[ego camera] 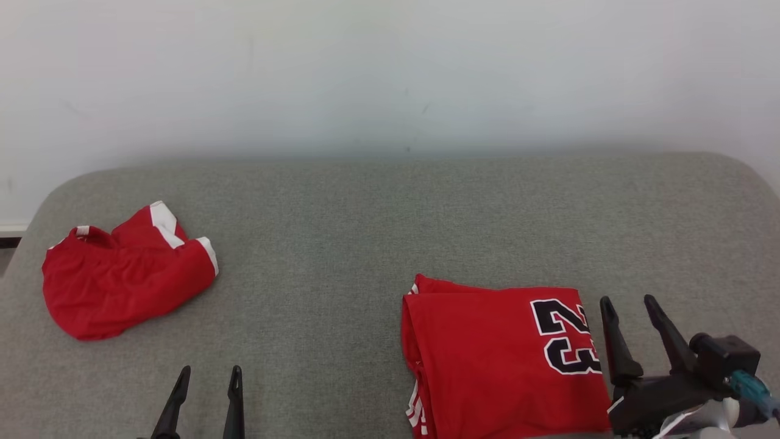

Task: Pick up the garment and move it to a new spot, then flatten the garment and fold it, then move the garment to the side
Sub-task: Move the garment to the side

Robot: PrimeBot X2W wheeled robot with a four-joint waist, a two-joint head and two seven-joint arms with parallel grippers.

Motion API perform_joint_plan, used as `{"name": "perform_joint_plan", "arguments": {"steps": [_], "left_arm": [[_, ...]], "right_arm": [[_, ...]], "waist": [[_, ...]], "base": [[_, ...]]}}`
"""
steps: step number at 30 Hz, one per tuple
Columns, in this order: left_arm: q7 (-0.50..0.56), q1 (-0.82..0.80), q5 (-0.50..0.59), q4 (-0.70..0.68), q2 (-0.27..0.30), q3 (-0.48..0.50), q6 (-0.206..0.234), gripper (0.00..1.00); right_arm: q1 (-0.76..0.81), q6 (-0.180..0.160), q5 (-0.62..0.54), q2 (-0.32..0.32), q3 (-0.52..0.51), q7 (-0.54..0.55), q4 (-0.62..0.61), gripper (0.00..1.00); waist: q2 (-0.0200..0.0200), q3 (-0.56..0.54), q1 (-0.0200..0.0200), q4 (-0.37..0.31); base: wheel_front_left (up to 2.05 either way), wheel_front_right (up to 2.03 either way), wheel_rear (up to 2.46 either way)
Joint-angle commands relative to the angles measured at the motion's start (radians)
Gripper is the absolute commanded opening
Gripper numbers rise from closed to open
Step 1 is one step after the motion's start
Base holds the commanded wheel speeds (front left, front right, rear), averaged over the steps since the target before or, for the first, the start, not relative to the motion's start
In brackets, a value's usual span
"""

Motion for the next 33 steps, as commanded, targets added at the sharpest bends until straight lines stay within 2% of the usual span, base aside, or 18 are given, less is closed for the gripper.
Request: {"name": "perform_joint_plan", "arguments": {"steps": [1,10,27,28,29,30,33], "left_arm": [[-0.003,-0.01,-0.004,0.002,-0.002,-0.001,0.0,1.0],[-0.003,-0.039,-0.007,0.011,-0.003,-0.009,-0.006,1.0],[-0.003,-0.088,-0.011,0.031,0.0,-0.015,-0.008,1.0],[-0.003,-0.089,-0.011,0.031,0.0,-0.014,-0.008,1.0],[-0.003,-0.09,-0.012,0.031,0.0,-0.012,-0.008,1.0],[-0.003,-0.092,-0.013,0.031,0.0,-0.011,-0.009,1.0],[-0.003,-0.096,-0.013,0.028,-0.001,-0.006,-0.009,1.0]], "right_arm": [[-0.009,-0.003,-0.001,-0.006,0.002,0.002,0.01,1.0],[-0.118,-0.003,-0.011,-0.048,0.018,0.047,0.232,1.0],[-0.238,-0.003,0.023,-0.013,0.092,0.041,0.604,1.0],[-0.24,-0.003,0.028,-0.007,0.098,0.039,0.617,0.73],[-0.244,-0.003,0.033,-0.001,0.107,0.037,0.626,0.31],[-0.249,-0.003,0.041,0.003,0.114,0.029,0.629,0.0],[-0.278,-0.003,0.062,-0.008,0.132,0.017,0.636,0.0]], "waist": [[0.0,0.01,0.0,0.013],[0.0,0.051,0.0,0.044],[0.0,0.104,0.0,0.074],[0.0,0.105,0.0,0.074],[0.0,0.106,0.0,0.074],[0.0,0.107,0.0,0.074],[0.0,0.116,0.0,0.069]], "base": [[0.0,0.0,0.0],[0.0,0.0,0.0],[0.0,0.0,0.0],[0.0,0.0,0.0],[0.0,0.0,0.0],[0.0,0.0,0.0],[0.0,0.0,0.0]]}}
